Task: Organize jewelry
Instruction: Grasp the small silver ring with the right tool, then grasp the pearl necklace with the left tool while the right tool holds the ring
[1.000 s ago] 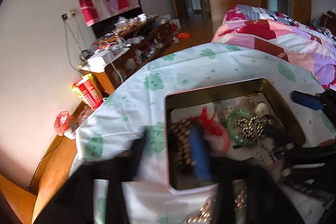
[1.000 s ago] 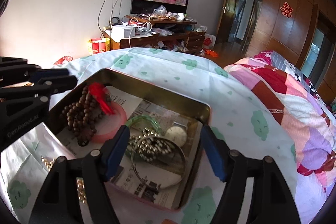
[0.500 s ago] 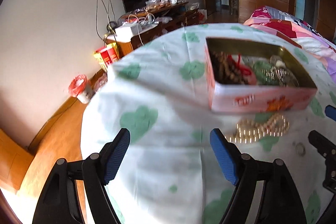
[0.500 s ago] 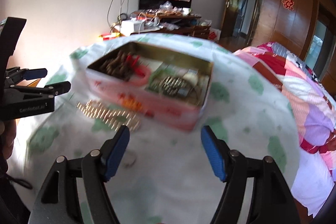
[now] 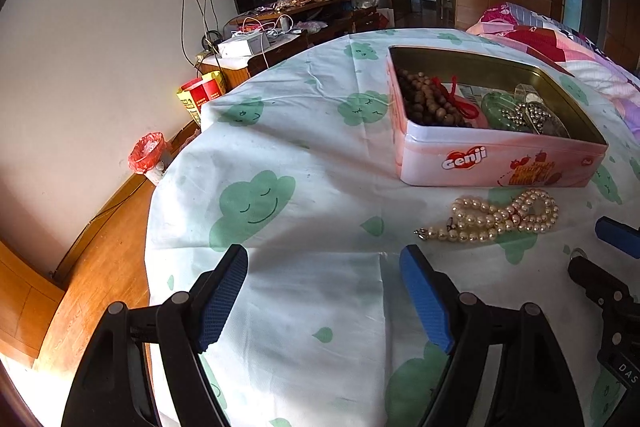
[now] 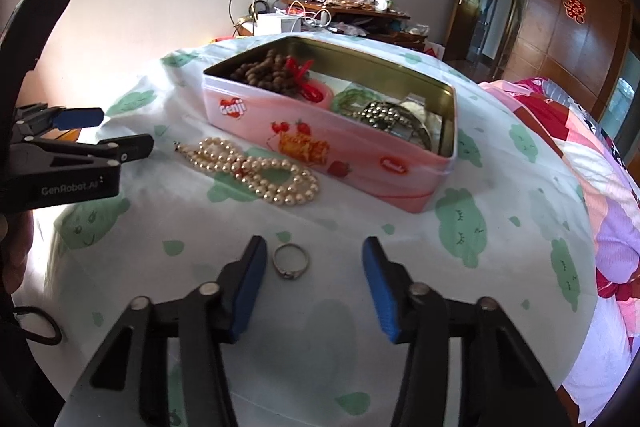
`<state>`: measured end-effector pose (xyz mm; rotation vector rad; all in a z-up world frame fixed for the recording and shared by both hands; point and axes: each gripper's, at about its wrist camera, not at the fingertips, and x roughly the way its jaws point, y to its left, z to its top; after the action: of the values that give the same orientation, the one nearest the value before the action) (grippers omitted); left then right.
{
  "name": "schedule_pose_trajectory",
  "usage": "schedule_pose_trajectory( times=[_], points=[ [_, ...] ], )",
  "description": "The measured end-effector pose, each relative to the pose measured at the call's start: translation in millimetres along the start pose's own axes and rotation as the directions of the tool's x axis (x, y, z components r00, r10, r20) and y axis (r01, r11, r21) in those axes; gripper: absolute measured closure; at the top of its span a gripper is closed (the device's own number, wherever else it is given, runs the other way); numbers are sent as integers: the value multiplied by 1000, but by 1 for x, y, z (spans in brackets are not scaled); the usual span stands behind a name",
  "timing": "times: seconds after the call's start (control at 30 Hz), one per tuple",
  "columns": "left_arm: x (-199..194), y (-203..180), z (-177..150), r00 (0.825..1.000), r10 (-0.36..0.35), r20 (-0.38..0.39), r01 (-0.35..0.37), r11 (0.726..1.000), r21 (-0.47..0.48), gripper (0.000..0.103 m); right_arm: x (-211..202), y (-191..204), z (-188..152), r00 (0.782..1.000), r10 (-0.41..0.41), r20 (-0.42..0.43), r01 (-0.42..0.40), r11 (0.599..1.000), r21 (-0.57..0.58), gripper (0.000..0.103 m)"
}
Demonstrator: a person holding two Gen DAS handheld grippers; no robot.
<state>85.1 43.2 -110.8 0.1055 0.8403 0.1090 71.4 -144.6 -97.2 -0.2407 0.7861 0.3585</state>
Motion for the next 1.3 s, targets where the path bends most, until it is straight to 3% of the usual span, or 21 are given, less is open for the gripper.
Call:
schedule_pose_trajectory(
  times=[0.13,0.3,0.57,1.0,1.3],
  points=[
    [0,-2,0,1000,-2,-1,2,1000,8,24,2,-3,-1,1000,22,-4,-22,1000,20,64],
    [-1,-3,0,1000,-4,1,4,1000,10,24,1,3,-3,999,52,2,-52,999,1,83],
    [-7,-4,4,999,-47,10,47,999,-1,24,-1,-4,-4,997,73,12,-73,996,44,83],
    [-14,-61,28,983,-180,36,174,977,120,24,-8,-37,1,998,-44,37,41,996,85,83],
    [8,-87,34,976,-214,-26,215,960,180,25,-7,-46,1,997,-61,43,57,994,95,83]
  ],
)
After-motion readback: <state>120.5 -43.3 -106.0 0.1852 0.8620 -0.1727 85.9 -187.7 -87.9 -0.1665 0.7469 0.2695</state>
